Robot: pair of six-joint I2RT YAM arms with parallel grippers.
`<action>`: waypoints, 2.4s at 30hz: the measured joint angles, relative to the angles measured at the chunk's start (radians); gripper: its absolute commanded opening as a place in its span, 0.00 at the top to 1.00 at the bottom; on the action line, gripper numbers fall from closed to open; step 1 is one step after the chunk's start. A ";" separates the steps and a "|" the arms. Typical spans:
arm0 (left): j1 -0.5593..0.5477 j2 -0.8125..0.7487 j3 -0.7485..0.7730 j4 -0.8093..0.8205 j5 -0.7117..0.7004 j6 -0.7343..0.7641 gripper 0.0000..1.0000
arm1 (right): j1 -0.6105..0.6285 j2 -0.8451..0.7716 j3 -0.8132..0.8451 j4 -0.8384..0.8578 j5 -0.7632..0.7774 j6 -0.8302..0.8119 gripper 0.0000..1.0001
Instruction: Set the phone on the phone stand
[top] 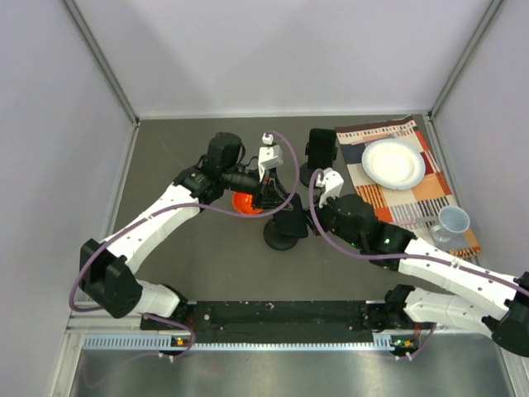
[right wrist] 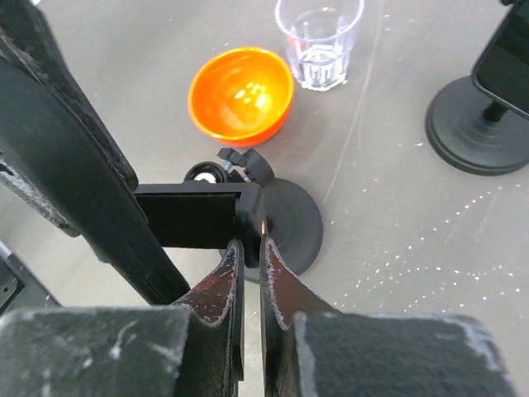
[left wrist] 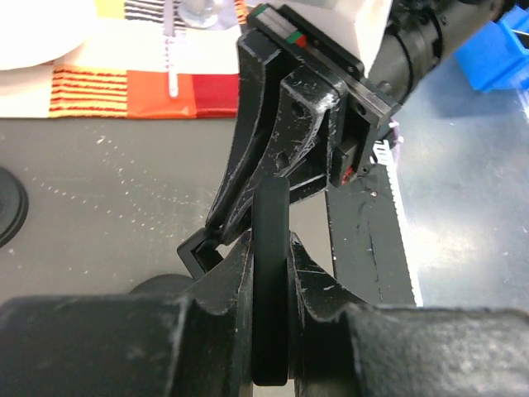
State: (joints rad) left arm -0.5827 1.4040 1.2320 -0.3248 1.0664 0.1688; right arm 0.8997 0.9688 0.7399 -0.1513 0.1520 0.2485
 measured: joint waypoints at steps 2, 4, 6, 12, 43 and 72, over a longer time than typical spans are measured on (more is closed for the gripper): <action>-0.005 -0.016 -0.004 -0.005 -0.053 -0.020 1.00 | 0.024 0.000 -0.020 0.039 0.086 0.020 1.00; -0.010 -0.024 -0.005 -0.011 -0.112 -0.050 1.00 | 0.037 0.001 -0.031 0.061 0.124 0.035 1.00; -0.013 -0.029 -0.001 -0.026 -0.167 -0.088 1.00 | 0.049 0.003 -0.039 0.079 0.162 0.049 1.00; -0.063 -0.042 0.031 -0.076 -0.388 -0.179 1.00 | 0.063 0.038 -0.035 0.110 0.258 0.072 1.00; -0.225 -0.068 0.110 -0.275 -1.262 -0.683 1.00 | 0.003 -0.076 -0.122 0.126 0.103 0.013 0.81; -0.217 -0.438 -0.222 -0.177 -1.157 -0.785 0.02 | -0.290 0.126 0.087 0.039 -0.634 0.060 0.38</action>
State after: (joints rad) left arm -0.7994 0.9661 1.0100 -0.5018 -0.0906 -0.6167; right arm 0.6094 1.0946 0.8272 -0.1120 -0.4824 0.3080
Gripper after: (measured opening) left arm 0.986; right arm 0.606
